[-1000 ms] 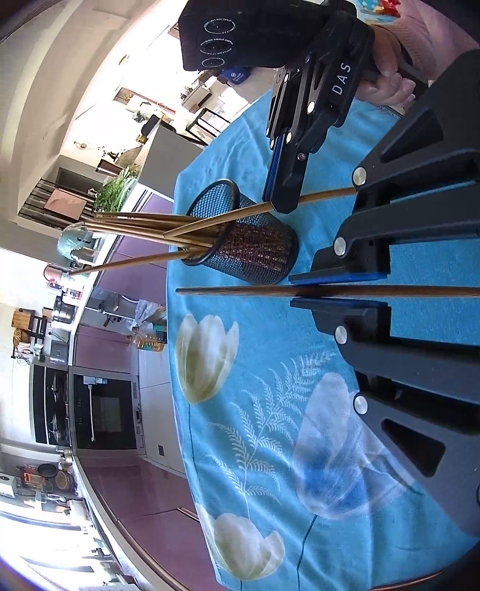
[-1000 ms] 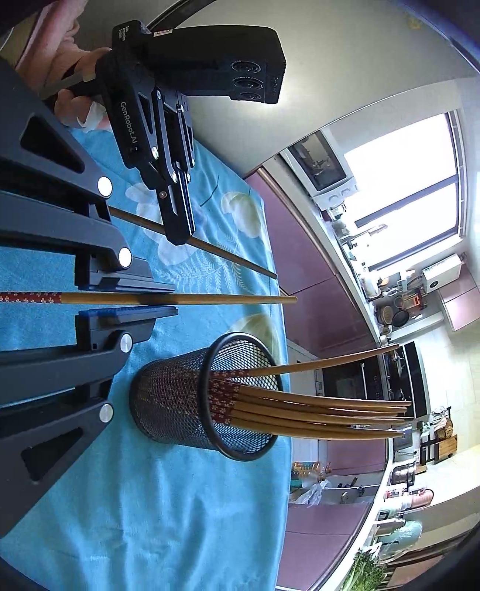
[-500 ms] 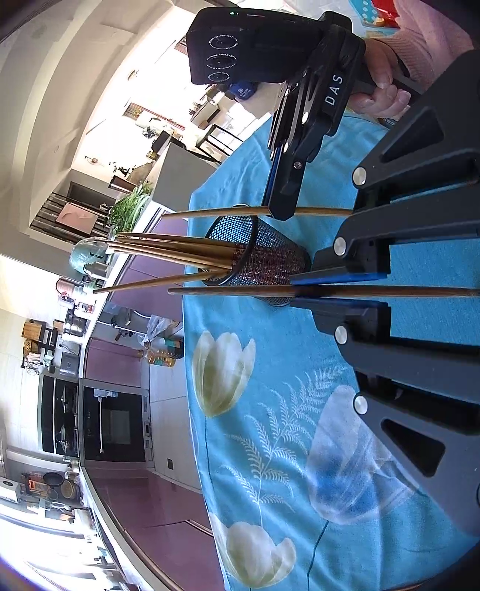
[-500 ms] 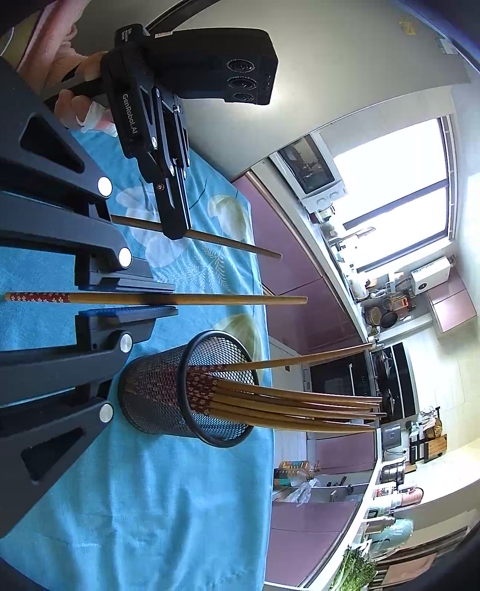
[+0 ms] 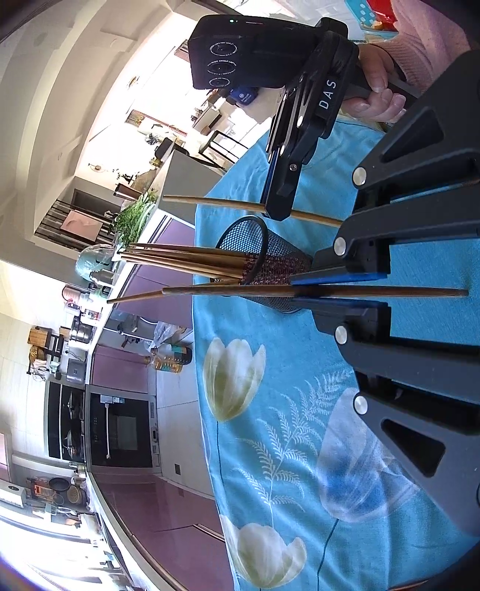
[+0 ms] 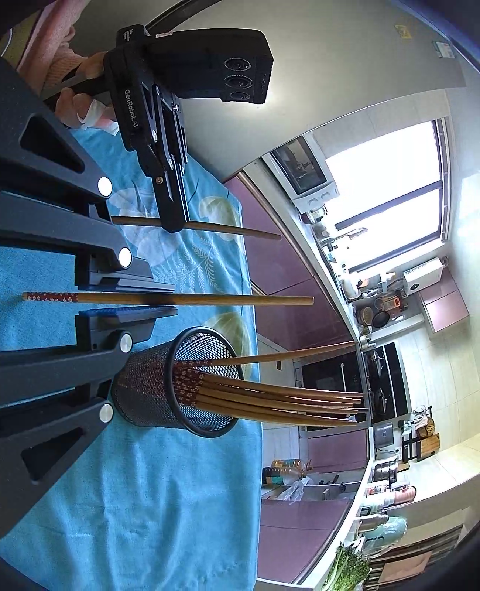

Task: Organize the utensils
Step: 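Move the upright chopstick over the mesh cup with the right gripper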

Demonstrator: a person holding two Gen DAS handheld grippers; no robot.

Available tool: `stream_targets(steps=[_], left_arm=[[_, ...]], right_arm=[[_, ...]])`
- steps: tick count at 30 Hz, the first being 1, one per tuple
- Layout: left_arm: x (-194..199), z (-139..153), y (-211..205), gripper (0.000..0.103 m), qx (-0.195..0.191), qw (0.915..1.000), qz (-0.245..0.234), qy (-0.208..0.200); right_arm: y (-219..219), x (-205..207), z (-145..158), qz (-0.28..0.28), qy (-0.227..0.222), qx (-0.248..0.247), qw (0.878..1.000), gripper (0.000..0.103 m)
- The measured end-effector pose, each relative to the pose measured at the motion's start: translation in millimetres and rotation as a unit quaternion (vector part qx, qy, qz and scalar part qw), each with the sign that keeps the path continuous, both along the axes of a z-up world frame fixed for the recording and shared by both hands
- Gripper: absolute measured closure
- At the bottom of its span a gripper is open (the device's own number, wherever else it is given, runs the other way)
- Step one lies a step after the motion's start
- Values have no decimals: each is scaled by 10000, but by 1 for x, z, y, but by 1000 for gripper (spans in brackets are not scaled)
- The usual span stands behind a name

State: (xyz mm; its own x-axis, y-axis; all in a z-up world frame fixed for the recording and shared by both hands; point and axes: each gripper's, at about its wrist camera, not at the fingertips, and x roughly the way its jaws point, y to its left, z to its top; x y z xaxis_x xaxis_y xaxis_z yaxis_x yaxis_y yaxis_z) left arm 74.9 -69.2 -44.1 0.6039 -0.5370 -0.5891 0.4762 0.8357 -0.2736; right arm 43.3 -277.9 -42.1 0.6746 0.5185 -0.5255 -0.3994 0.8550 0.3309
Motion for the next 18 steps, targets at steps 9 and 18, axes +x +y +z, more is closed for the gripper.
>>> stream_targets(steps=[9, 18], left_arm=[[-1, 7, -4, 95, 43, 9999, -13, -140], [-2, 17, -4, 95, 27, 9995, -18, -304]], right_arm=[[1, -2, 8, -21, -137, -16, 9999, 97], [-1, -1, 18, -17, -274, -37, 9996, 97]])
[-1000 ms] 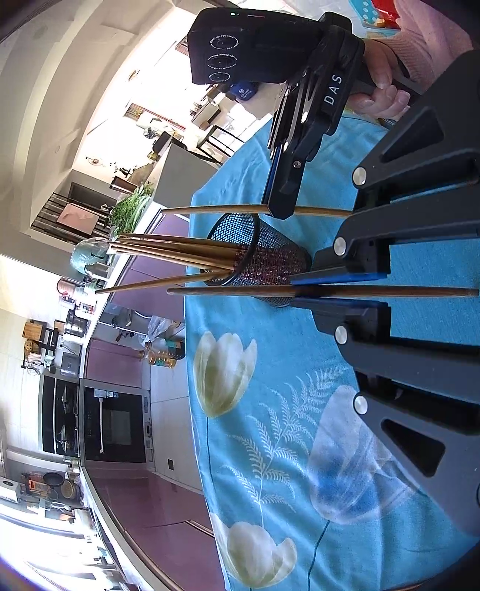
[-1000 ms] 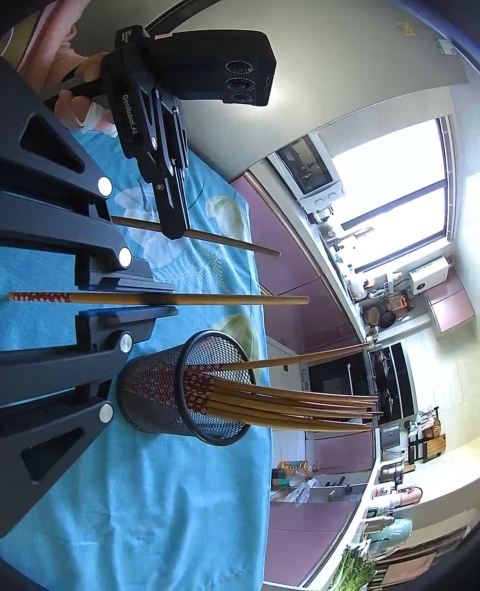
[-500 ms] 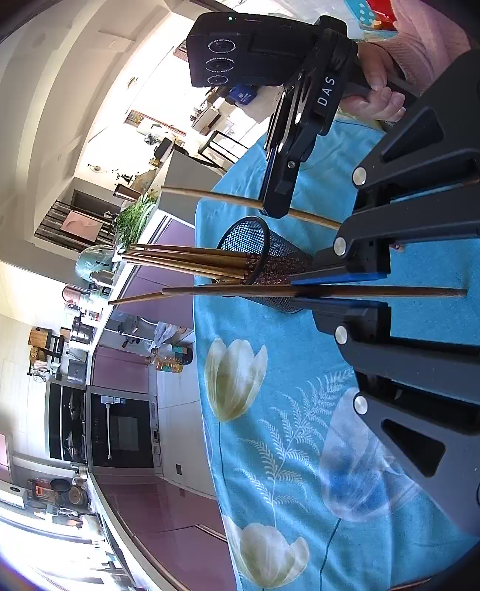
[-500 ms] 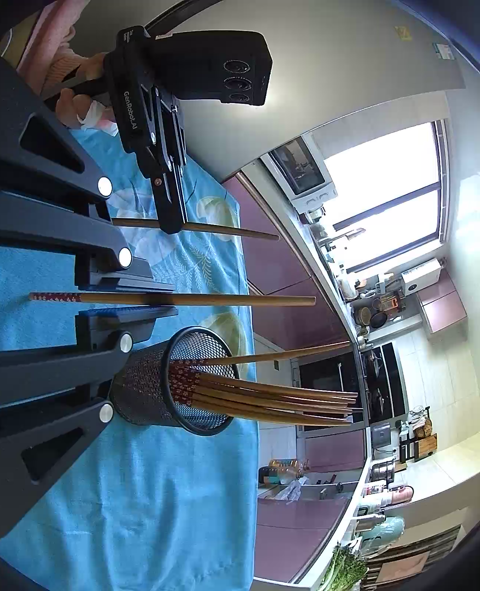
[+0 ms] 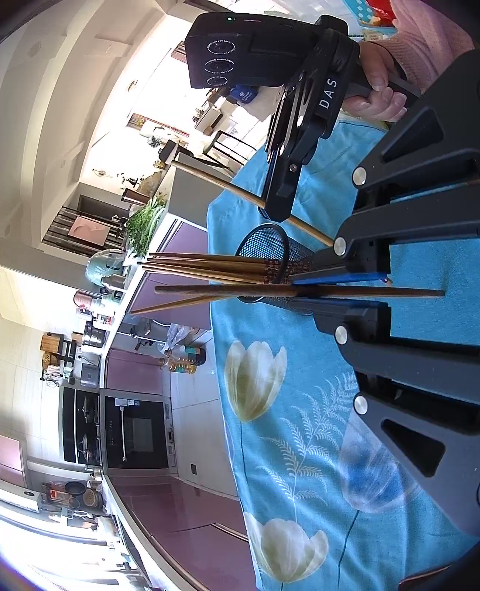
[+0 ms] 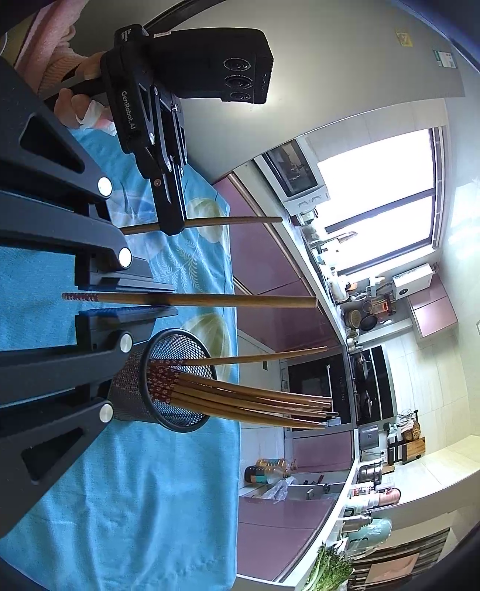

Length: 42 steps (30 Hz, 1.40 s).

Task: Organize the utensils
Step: 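Move the upright chopstick over the mesh cup with the right gripper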

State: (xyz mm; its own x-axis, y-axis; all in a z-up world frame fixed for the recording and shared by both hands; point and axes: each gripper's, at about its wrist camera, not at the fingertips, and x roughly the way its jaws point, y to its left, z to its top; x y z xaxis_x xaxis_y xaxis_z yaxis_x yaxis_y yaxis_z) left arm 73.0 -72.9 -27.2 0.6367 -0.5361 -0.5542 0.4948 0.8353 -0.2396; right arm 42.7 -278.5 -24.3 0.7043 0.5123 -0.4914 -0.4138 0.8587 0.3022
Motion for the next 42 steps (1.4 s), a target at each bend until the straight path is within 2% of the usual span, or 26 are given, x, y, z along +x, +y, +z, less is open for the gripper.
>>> stream_targets(steps=[17, 42], left_arm=[[2, 7, 0, 95, -46, 9999, -37, -88], [9, 36, -7, 95, -10, 9990, -58, -433]], right_arm=[[-3, -6, 13, -47, -215, -20, 9998, 97], [-6, -5, 38, -150, -620, -150, 9978, 97]])
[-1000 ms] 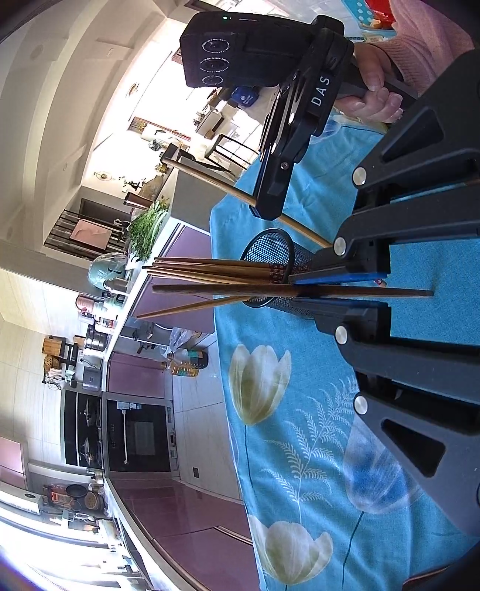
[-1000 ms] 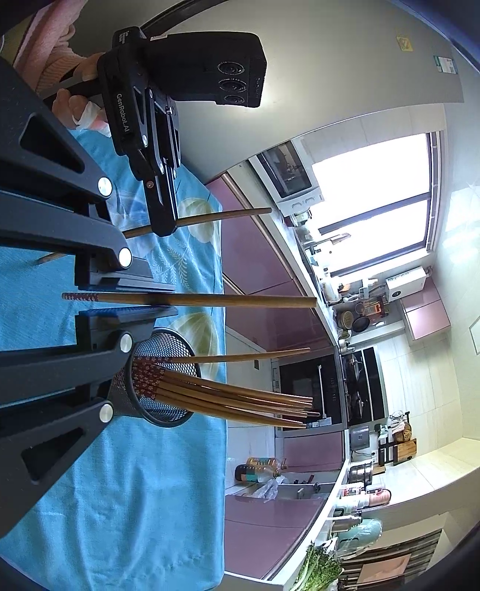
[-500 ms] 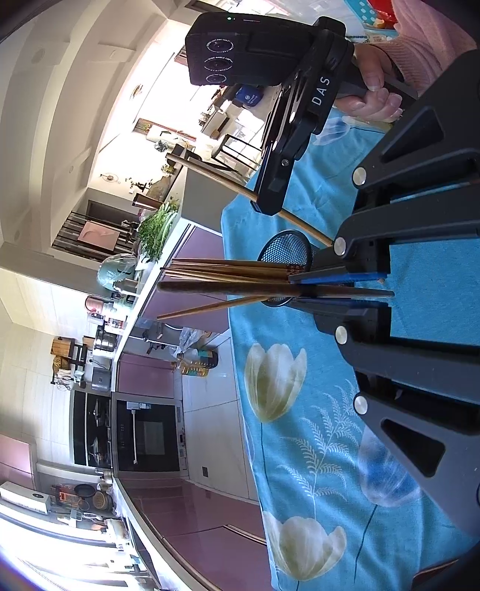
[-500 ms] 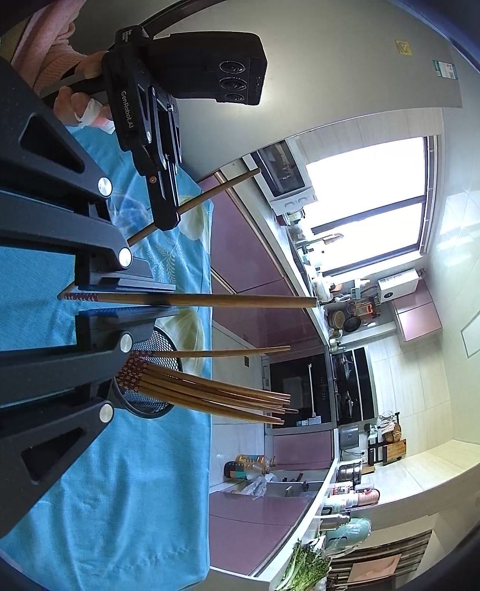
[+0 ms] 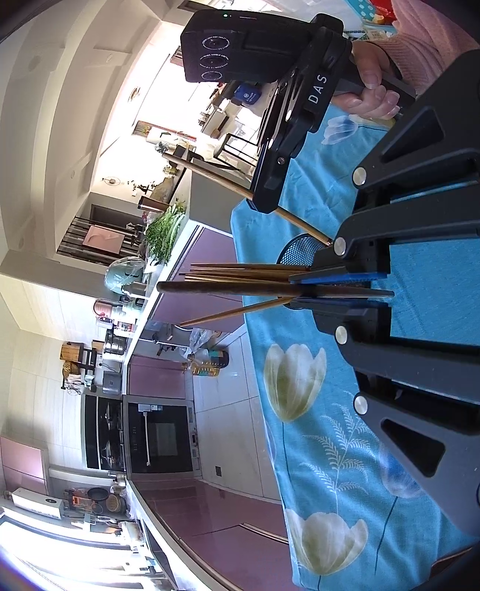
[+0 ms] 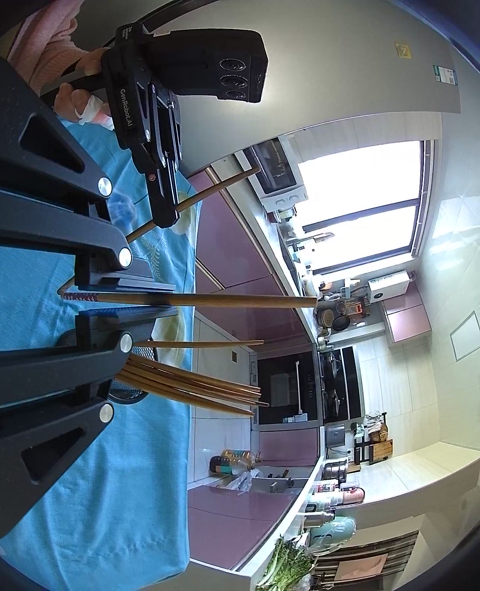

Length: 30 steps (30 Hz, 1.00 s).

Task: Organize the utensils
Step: 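Move the upright chopstick over the mesh cup with the right gripper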

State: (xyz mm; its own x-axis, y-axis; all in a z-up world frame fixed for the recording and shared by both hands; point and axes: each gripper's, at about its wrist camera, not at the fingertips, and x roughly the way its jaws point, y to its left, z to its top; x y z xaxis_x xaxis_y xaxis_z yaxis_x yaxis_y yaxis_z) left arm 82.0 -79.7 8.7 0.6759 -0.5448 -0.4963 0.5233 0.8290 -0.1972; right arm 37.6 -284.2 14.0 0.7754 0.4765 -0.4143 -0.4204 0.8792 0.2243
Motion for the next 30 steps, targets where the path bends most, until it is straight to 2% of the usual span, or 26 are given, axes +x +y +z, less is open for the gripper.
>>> stream_targets(steps=[30], left_arm=[[2, 56, -19, 95, -47, 9981, -156, -596]], right_arm=[[-1, 16, 24, -139, -360, -15, 9993, 97]])
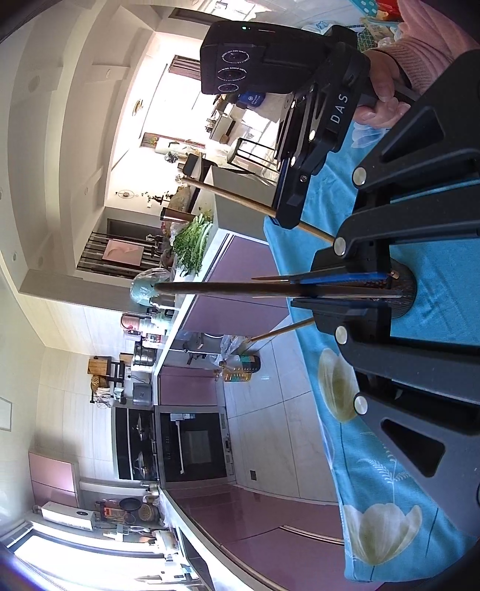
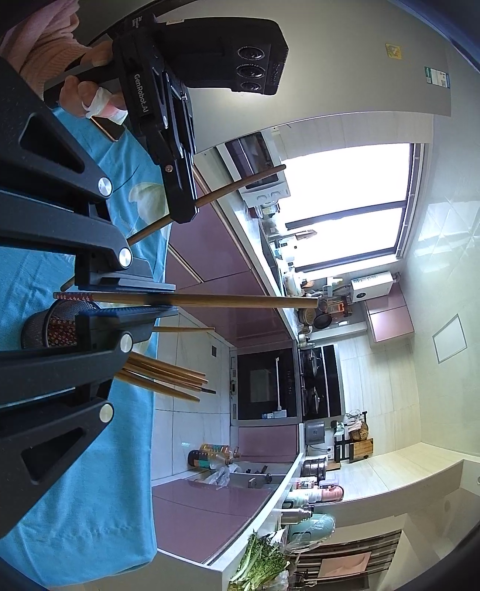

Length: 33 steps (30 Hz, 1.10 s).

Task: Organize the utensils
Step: 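Move the upright chopstick over the mesh cup with the right gripper, then lower the held chopstick into the black mesh cup with the right gripper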

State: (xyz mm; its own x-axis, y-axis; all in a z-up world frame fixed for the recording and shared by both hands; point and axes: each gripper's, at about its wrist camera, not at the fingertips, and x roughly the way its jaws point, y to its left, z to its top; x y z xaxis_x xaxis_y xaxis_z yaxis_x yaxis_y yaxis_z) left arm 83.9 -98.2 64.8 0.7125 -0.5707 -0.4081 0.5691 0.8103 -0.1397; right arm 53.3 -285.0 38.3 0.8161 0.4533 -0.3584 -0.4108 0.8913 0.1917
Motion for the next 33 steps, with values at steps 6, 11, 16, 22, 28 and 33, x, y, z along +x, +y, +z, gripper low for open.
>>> stream_targets(steps=[6, 11, 16, 22, 28, 33], left_arm=[[-4, 9, -5, 95, -89, 9999, -31, -57], [-7, 16, -11, 95, -124, 9999, -70, -78], [-3, 21, -15, 95, -155, 9998, -87, -83], [3, 23, -25, 95, -147, 9998, -122, -37], [11, 12, -31, 95, -60, 9999, -81, 118], [15, 4, -35, 95, 27, 9997, -98, 233]], right_arm=[[0, 2, 4, -58, -88, 14, 9999, 97], [-2, 3, 2, -116, -94, 17, 9999, 97], [-2, 8, 2, -157, -74, 35, 9998, 97], [-1, 13, -1, -223, -24, 42, 9997, 97], [2, 20, -8, -312, 78, -5, 9995, 97], [2, 25, -14, -356, 169, -56, 9992, 97]])
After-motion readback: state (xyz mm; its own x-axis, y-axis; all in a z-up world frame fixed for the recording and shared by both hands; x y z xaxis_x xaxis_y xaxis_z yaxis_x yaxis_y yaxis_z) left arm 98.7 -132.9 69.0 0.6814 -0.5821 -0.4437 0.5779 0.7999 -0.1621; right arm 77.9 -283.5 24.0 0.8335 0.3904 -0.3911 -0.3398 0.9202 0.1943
